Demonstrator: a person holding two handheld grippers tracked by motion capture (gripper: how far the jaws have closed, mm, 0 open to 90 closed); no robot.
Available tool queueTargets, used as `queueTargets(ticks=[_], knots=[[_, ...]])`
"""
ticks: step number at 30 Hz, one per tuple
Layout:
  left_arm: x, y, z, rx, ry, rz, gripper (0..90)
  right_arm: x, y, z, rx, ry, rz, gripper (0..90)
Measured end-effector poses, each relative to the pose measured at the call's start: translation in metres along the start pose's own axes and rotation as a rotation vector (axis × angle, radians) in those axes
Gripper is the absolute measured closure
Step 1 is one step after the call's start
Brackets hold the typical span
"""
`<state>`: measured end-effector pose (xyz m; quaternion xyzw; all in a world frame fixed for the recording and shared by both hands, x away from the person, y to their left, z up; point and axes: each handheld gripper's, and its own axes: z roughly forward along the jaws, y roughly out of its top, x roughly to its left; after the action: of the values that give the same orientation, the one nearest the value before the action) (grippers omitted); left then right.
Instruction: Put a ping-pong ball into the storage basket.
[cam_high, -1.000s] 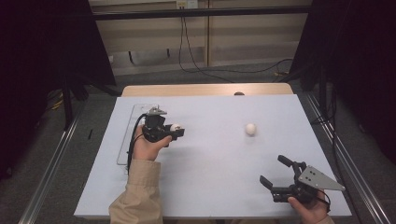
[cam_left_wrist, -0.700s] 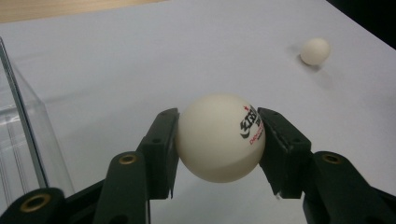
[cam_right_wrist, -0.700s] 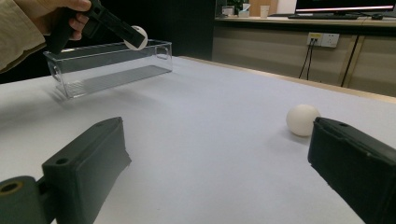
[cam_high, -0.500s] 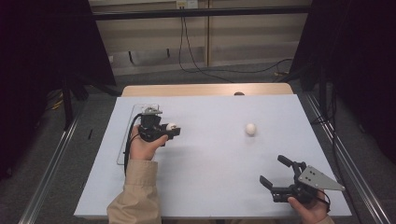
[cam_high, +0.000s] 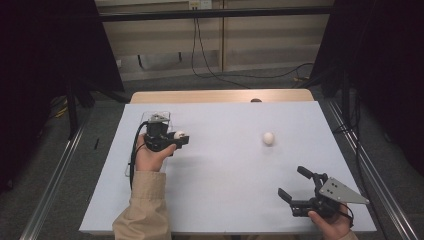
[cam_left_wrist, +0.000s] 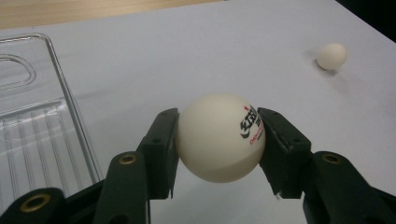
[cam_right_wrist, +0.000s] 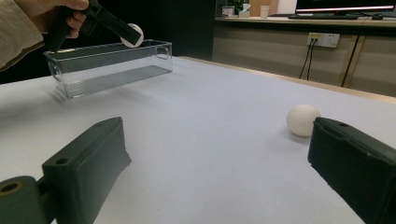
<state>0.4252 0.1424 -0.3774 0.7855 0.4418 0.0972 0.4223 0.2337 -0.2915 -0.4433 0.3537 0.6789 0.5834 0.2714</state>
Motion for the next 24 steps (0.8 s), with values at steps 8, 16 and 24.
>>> queueTargets(ticks=[8, 16, 24], knots=[[0.0033, -0.0005, -0.0021, 0.004, 0.013, 0.009, 50.9, 0.0, 0.0001, 0.0001, -0.001, 0.002, 0.0, 3.8], [0.0063, -0.001, -0.0045, 0.001, 0.025, 0.005, 51.0, -0.0002, 0.0001, -0.0001, 0.001, 0.003, 0.001, 3.8], [0.0089, -0.0015, -0.0071, -0.003, 0.035, 0.0, 51.0, -0.0002, 0.0002, -0.0001, 0.001, 0.003, 0.0, 3.8]])
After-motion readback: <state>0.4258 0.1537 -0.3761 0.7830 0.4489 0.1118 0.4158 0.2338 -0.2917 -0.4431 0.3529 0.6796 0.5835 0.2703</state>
